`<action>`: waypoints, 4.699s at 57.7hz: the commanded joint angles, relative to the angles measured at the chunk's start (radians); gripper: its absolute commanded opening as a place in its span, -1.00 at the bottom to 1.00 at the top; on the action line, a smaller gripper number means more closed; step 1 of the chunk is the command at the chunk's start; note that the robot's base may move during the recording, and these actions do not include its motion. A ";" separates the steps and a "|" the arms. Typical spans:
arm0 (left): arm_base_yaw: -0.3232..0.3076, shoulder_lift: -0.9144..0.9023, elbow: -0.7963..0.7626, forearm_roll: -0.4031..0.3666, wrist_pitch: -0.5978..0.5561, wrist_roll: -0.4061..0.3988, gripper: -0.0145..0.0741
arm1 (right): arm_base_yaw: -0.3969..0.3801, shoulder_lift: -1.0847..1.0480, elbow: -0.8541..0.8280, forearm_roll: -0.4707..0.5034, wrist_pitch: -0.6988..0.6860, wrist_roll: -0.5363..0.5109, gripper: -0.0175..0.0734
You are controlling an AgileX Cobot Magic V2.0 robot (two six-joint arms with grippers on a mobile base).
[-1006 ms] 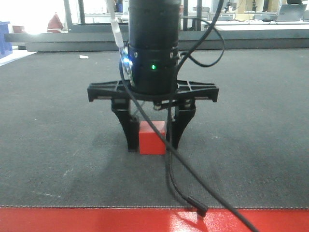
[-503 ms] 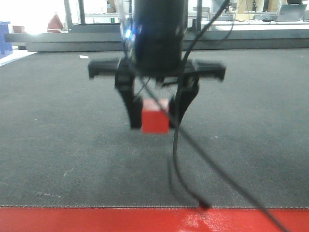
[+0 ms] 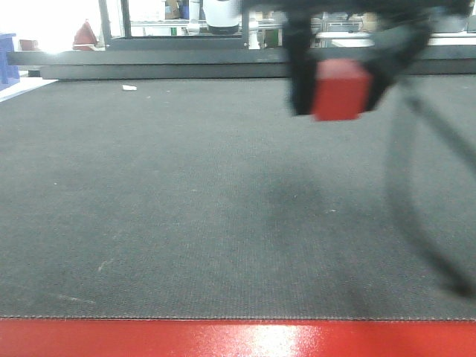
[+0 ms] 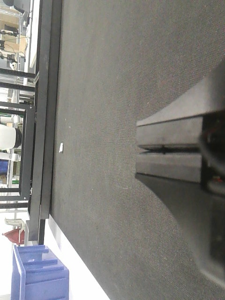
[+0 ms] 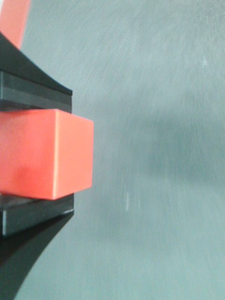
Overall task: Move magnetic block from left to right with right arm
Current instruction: 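Lift the red cube with the right gripper and raise it, then drive the base to the other table holding the cube in the right gripper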
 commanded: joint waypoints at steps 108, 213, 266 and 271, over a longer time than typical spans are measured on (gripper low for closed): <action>-0.004 -0.010 0.009 -0.003 -0.080 -0.007 -0.96 | -0.651 -1.244 0.882 0.125 -0.878 -0.539 0.07; -0.004 -0.010 0.009 -0.003 -0.080 -0.007 -0.96 | -0.651 -1.244 0.882 0.125 -0.878 -0.539 0.07; -0.004 -0.010 0.009 -0.003 -0.080 -0.007 -0.96 | -0.651 -1.244 0.882 0.125 -0.878 -0.539 0.07; -0.004 -0.010 0.009 -0.003 -0.080 -0.007 -0.96 | -0.651 -1.244 0.882 0.125 -0.878 -0.539 0.07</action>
